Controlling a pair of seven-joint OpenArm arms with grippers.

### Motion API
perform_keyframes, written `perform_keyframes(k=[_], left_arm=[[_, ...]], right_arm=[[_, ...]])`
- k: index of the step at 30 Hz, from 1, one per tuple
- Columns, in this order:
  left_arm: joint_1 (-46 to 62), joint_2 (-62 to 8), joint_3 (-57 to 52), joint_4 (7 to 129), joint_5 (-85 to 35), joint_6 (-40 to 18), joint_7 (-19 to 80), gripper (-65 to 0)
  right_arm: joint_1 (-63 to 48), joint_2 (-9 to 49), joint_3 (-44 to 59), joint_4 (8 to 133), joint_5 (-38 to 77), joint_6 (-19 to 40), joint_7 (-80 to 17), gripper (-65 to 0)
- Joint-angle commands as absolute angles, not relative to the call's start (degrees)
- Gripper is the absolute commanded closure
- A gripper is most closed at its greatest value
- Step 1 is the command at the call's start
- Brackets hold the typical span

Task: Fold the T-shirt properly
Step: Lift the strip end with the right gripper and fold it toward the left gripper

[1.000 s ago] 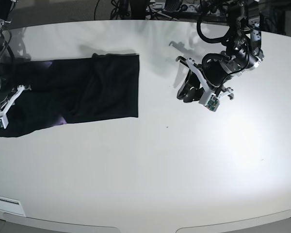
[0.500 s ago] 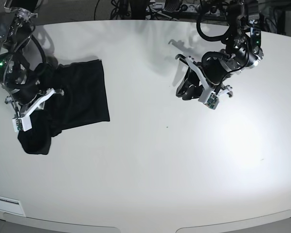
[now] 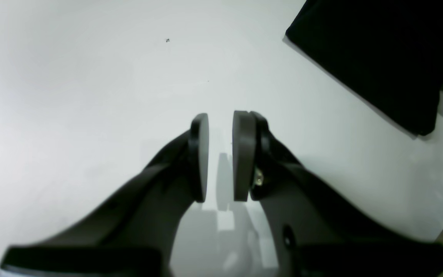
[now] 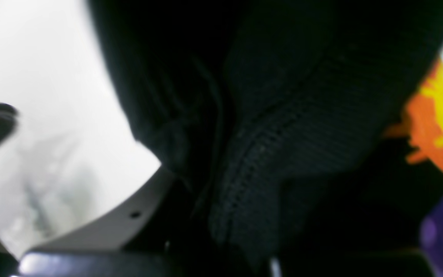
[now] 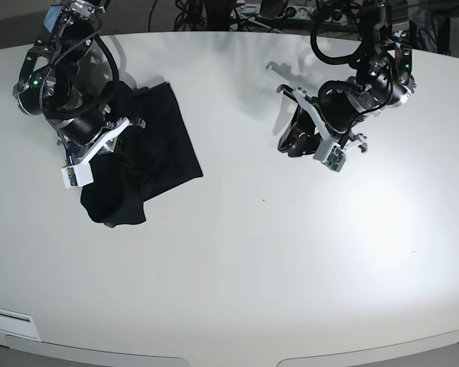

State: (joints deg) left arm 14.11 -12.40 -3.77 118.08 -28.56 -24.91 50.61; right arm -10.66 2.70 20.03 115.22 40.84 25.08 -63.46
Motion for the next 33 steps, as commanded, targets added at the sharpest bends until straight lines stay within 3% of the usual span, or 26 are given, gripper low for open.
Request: perform_keyframes(k=[1, 12, 13, 16, 17, 18, 22, 29, 30, 31, 32, 33], left_arm=[[13.63, -12.73, -3.88, 119.13, -29.52, -25.08, 49.32, -13.3], [13.63, -12.73, -3.88, 119.13, -31.62, -25.1, 49.34, -13.3], [13.65, -12.73, -3.88, 119.13, -31.62, -25.1, 49.34, -13.3], [13.65, -12.73, -3.88, 119.13, -31.62, -25.1, 49.36, -13.3], [13.65, -12.73, -3.88, 119.13, -31.62, -25.1, 49.36, -13.3], [13.65, -12.73, -3.88, 119.13, -31.62, -25.1, 49.36, -13.3], [13.63, -12.71, -3.88, 119.13, -31.59, -25.1, 49.32, -13.3], [13.63, -12.71, -3.88, 119.13, -31.81, -25.12, 49.32, -13.2], [13.63, -12.71, -3.88, 119.13, -32.34, -25.12, 49.3, -12.6], [13.65, -12.71, -3.88, 119.13, -33.34, -25.12, 49.34, -8.3], [13.65, -12.71, -3.88, 119.13, -34.96, -25.47, 49.41, 0.0], [13.65, -12.71, -3.88, 119.13, -36.93, -26.85, 49.63, 0.0]], right_arm=[[-10.07, 3.01, 20.18, 116.14, 41.93, 25.36, -62.3, 0.0], [-12.25, 2.98, 9.13, 116.14, 40.82, 28.84, -63.2, 0.0], [-12.23, 3.01, 7.53, 116.14, 40.27, 29.32, -63.48, -6.3], [-12.21, 3.07, 3.7, 116.14, 40.32, 30.94, -63.59, -38.6], [-12.19, 3.07, 2.61, 116.14, 40.8, 31.05, -63.4, -45.1], [-12.19, 3.11, 1.58, 116.14, 42.13, 32.23, -63.46, -46.8], [-11.86, 4.27, -1.23, 116.27, 49.25, 40.0, -64.2, -46.7], [-8.69, 4.62, -1.52, 117.4, 64.4, 40.0, -65.6, -46.1], [-7.97, 4.62, -1.5, 117.43, 65.78, 40.0, -65.58, -41.2], [-7.22, 4.62, -1.5, 117.43, 65.76, 40.0, -65.6, -31.0], [-6.44, 4.62, -1.5, 117.4, 64.55, 40.0, -65.6, -16.6], [-5.65, 4.62, -1.52, 117.4, 62.04, 40.0, -65.58, -1.0]])
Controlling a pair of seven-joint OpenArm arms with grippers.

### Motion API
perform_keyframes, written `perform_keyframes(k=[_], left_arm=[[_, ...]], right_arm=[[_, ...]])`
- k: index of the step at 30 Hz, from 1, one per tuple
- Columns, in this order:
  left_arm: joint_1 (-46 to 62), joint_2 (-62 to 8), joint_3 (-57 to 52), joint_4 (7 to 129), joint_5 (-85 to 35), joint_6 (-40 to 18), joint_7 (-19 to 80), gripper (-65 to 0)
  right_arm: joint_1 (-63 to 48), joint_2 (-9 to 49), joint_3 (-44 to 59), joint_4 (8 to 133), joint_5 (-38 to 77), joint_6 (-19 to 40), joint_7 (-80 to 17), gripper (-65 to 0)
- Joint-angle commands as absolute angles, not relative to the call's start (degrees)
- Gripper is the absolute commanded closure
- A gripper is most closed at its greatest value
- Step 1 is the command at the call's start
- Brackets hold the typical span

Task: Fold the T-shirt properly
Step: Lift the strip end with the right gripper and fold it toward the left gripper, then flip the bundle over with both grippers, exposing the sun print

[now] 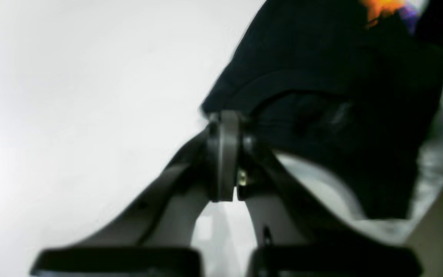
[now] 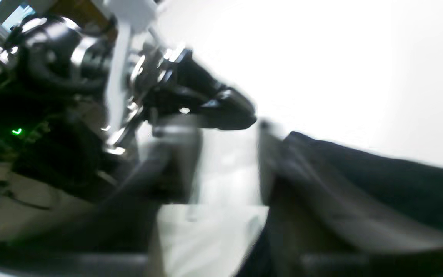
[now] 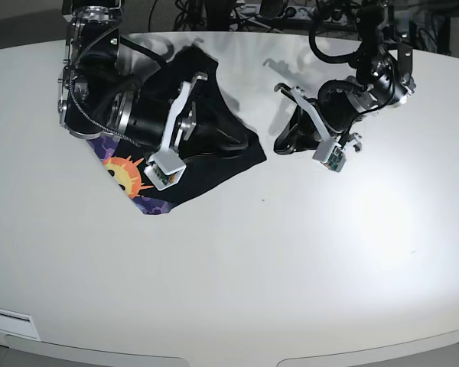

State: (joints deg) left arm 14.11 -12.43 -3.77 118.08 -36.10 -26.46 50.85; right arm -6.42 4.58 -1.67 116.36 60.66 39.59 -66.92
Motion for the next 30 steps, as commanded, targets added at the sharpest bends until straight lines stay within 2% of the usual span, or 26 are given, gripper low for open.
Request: perform_keyframes(k=[1, 4, 6, 9, 15, 21, 27, 30], left_arm=[[13.63, -12.71, -3.86, 119.13, -39.55, -29.95, 49.78, 0.0], [13.63, -12.69, -3.77, 119.15, -50.5, -39.35, 49.84, 0.0], [13.43, -12.6, -3.68, 119.15, -55.27, -40.0, 49.82, 0.0], [12.73, -12.19, -1.41, 119.13, -50.68, -40.0, 49.78, 0.0], [11.42, -11.14, 10.68, 115.92, -36.4, -38.96, 43.46, 0.0], [9.8, -5.76, 16.71, 108.6, -31.11, -38.96, 42.85, 0.0], [5.04, -8.16, 16.82, 98.17, -26.26, -37.52, 40.66, 0.0], [0.49, -10.94, 16.82, 92.68, -25.74, -37.26, 40.25, 0.0]], right_arm=[[-4.91, 4.62, -1.52, 117.36, 58.72, 40.0, -65.41, 0.0], [-4.1, 4.69, -1.52, 116.92, 45.58, 40.0, -56.66, 0.0], [-4.12, 4.97, -1.52, 116.51, 36.91, 37.08, -49.74, 0.0], [-3.49, 7.07, -1.54, 114.28, 29.52, 33.95, -44.25, 0.0], [4.69, 12.78, -5.21, 100.99, 27.64, 33.95, -42.98, 0.0], [12.23, 18.48, -14.46, 90.19, 22.17, 33.17, -40.58, 0.0], [8.38, 24.67, -16.23, 89.14, 22.46, 32.8, -41.6, 0.0], [4.82, 27.38, -15.97, 89.3, 22.41, 27.57, -41.63, 0.0]])
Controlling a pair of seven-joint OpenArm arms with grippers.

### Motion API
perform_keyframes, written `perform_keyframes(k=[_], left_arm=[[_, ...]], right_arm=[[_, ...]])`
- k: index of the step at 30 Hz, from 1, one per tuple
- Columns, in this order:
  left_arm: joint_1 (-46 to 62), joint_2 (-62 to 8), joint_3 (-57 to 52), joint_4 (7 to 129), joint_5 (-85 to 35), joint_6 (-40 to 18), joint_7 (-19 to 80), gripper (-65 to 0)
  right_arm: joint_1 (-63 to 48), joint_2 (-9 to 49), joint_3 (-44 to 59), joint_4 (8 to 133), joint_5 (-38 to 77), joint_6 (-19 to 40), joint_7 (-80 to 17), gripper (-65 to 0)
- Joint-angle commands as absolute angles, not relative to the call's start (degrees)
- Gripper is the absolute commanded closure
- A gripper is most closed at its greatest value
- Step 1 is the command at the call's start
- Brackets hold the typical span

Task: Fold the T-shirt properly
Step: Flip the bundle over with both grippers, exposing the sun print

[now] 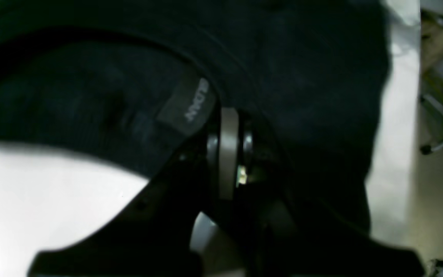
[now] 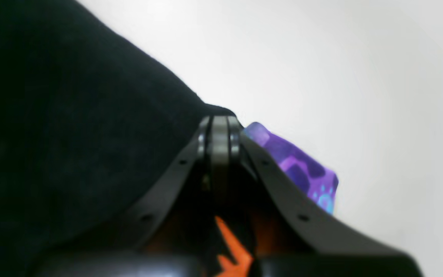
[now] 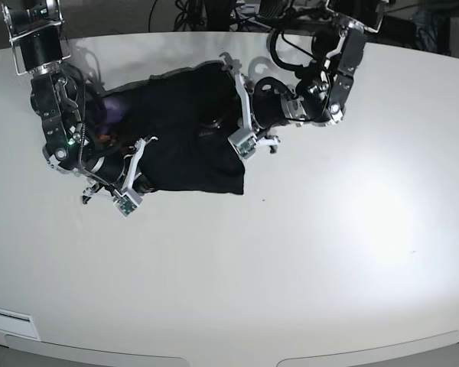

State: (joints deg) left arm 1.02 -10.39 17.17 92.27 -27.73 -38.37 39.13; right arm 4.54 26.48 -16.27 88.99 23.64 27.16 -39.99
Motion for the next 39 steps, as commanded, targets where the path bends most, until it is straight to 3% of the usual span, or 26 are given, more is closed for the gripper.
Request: perform_keyframes(k=[1, 8, 13, 16, 18, 22, 26, 30, 39], left_arm=[[-1.08, -11.68, 16.82, 91.18, -25.76, -37.23, 40.23, 0.0], [-8.97, -14.46, 16.82, 83.81, -23.83, -37.28, 33.69, 0.0], [-15.22, -13.69, 16.91, 74.52, -22.22, -37.63, 23.83, 0.0], [-18.57, -11.88, 17.06, 70.24, -20.99, -40.0, 24.32, 0.0], [-20.99, -11.77, 17.12, 71.07, -25.76, -40.0, 28.4, 0.0], [-24.36, -14.24, 16.84, 80.62, -46.83, -40.0, 43.44, 0.0], [-22.48, -17.15, 15.33, 94.13, -66.78, -40.0, 58.57, 0.0], [-17.43, -18.13, 15.31, 99.37, -82.21, -40.0, 71.02, 0.0], [-3.42, -20.56, 15.29, 100.77, -84.79, -40.0, 75.13, 0.0]], right_arm=[[3.49, 28.1, -15.97, 89.3, 22.41, 26.2, -41.71, 0.0], [-9.06, 28.62, -12.36, 95.42, 22.0, 18.37, -43.83, 0.0], [-17.3, 22.7, -6.68, 104.68, 21.98, 15.97, -43.53, 0.0], [-20.21, 18.41, -3.33, 110.06, 19.18, 16.01, -41.54, 0.0], [-19.57, 16.38, -1.58, 112.27, 15.29, 16.05, -39.05, 0.0], [-13.85, 15.73, 0.1, 112.27, 10.7, 16.47, -37.21, 0.0], [-6.94, 16.43, 0.1, 109.86, 9.52, 16.36, -36.62, 0.0], [-1.26, 18.48, 0.12, 108.18, 11.29, 17.3, -39.18, 0.0], [-5.21, 24.95, 0.19, 108.25, 23.44, 21.39, -49.89, 0.0]])
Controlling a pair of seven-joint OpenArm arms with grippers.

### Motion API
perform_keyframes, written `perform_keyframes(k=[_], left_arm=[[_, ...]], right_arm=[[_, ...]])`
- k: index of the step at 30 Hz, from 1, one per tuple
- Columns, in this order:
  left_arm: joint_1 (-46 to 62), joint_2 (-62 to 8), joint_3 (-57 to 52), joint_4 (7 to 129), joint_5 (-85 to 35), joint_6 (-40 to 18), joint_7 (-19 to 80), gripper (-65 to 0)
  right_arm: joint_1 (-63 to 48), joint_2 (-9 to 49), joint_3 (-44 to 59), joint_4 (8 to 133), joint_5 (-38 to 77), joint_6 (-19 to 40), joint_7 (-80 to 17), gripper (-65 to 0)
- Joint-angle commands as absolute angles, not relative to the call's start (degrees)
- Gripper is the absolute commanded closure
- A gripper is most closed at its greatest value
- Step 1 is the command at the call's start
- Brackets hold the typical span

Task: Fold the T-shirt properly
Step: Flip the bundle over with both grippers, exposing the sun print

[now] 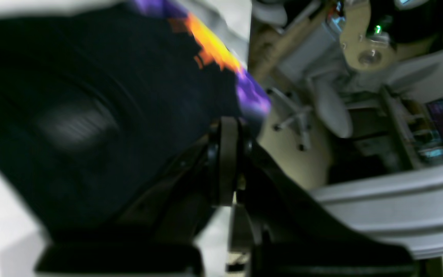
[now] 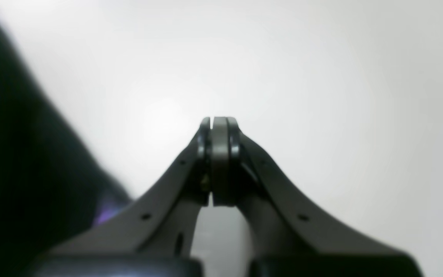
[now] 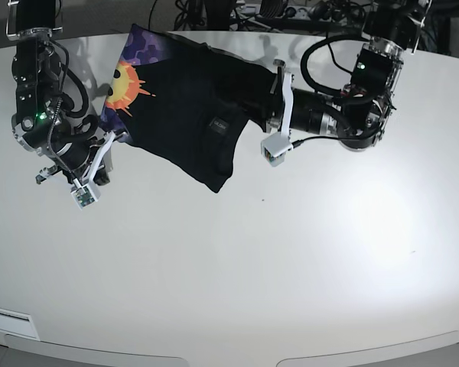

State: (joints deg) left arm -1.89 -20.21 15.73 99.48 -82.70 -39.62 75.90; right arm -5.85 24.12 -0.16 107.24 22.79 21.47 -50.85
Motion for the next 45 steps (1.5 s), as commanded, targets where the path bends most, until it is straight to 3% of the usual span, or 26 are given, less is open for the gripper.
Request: perform_keyframes(k=[1, 10, 17, 22, 33, 45], left_arm=[[-2.66, -20.84, 15.29, 101.89, -84.86, -40.0, 75.24, 0.0], [1.5, -20.95, 15.31, 106.48, -80.09, -40.0, 73.8, 0.0], [1.41, -20.97, 15.38, 104.9, -72.2, -40.0, 72.44, 0.0], [-0.08, -21.26, 17.34, 97.34, -65.32, -40.0, 66.83, 0.0], [-14.15, -20.91, 36.58, 72.6, -36.32, -40.0, 40.4, 0.0], [-24.71, -18.72, 40.71, 68.47, -13.43, -40.0, 16.36, 0.0]], right_arm=[[-6.02, 25.12, 0.49, 108.25, 24.29, 22.04, -49.5, 0.0], [-11.99, 25.41, 6.15, 108.25, 29.19, 28.62, -47.35, 0.0], [-13.02, 25.43, 6.17, 108.25, 29.17, 28.77, -47.86, 0.0], [-15.14, 25.43, 6.17, 108.25, 31.16, 29.19, -47.66, 0.0], [-18.11, 25.41, 6.17, 108.25, 32.82, 29.41, -47.64, 0.0], [-21.89, 25.36, 7.66, 108.27, 32.73, 23.44, -47.79, 0.0]])
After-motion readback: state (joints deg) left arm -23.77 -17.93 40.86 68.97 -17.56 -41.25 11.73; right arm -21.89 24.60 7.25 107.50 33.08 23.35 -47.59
